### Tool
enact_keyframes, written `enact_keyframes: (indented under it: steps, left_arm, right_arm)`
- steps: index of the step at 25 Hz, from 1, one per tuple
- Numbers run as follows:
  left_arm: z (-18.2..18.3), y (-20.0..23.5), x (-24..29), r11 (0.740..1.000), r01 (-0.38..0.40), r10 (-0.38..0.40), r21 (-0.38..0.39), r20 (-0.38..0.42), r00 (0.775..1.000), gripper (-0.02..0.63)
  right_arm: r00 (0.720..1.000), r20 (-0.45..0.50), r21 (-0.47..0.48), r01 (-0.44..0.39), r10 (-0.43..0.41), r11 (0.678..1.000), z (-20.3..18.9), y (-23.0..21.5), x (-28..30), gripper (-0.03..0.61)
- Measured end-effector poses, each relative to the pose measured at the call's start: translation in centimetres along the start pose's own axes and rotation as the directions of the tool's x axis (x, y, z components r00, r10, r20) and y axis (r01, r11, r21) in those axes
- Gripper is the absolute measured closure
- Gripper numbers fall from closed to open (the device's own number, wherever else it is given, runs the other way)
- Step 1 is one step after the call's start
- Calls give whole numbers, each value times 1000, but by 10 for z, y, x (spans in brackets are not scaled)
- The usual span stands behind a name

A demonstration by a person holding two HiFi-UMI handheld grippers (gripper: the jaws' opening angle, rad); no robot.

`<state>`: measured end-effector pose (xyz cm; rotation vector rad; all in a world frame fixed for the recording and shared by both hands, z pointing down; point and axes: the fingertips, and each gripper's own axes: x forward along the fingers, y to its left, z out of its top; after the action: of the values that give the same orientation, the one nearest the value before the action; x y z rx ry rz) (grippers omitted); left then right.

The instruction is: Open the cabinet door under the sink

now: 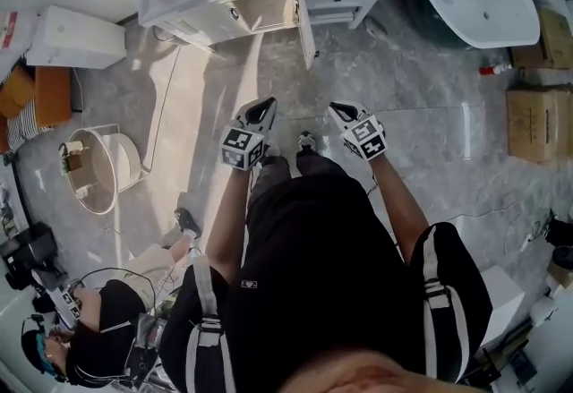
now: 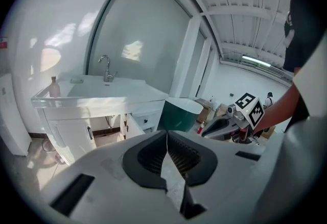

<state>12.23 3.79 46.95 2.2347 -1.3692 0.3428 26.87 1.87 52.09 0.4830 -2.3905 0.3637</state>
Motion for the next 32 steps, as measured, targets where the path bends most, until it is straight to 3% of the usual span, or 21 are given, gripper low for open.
enact_keyframes:
  steps: [7,14,32]
  left_arm:
    - [5,4,-30,1000,11,-11,11,12,1000,598]
    - [15,18,-50,999,23,-24,34,14,1000,598]
    - [21,85,-96,996,78,-80,41,38,996,598]
  right_arm:
    - [999,-33,-9,-30,29,1000,0,41,-2,506]
    - [999,-39,-98,0,-4,995,25,50,3,505]
    - [991,-1,19,134,-134,991,72,68,32,505]
